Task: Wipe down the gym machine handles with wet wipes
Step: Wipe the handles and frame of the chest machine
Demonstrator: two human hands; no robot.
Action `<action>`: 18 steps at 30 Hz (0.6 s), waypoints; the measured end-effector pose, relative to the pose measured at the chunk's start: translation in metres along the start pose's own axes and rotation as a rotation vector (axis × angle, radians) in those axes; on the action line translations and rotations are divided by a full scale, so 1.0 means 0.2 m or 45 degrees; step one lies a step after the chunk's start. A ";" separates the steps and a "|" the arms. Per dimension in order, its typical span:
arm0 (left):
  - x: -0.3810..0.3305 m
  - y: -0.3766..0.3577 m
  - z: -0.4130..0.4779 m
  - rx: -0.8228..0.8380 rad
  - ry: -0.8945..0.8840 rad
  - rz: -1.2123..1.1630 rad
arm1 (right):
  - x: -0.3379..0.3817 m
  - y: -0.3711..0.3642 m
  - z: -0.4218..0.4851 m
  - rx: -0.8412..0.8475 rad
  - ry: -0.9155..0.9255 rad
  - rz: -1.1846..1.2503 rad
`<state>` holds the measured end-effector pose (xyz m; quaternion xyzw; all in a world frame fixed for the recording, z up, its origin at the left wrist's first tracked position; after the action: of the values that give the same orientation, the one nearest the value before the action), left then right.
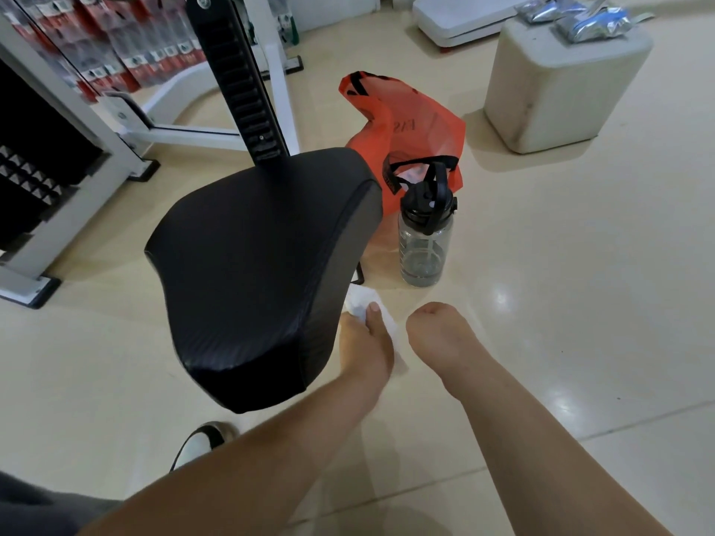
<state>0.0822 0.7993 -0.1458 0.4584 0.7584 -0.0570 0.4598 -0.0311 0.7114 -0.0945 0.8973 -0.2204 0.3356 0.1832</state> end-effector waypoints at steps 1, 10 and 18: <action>-0.02 0.02 0.02 0.056 0.007 -0.033 | -0.01 -0.01 0.01 0.017 -0.005 -0.017; -0.21 0.06 0.00 0.231 0.015 -0.398 | -0.02 -0.06 -0.03 0.159 0.022 0.003; 0.19 -0.11 -0.06 0.233 0.155 -0.082 | -0.01 -0.02 -0.05 0.099 0.015 -0.059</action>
<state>0.0511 0.8165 -0.1743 0.4763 0.7910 -0.1127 0.3671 -0.0353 0.7189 -0.0899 0.9066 -0.1853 0.3450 0.1574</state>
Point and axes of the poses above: each hand's wrist, its own z-axis towards the middle knuckle, its own y-axis out of the back of the hand, x = y × z, the point moved 8 cm from there along z, towards the middle knuckle, and after that the axes turned 14 degrees about x, right-handed, at the moved point
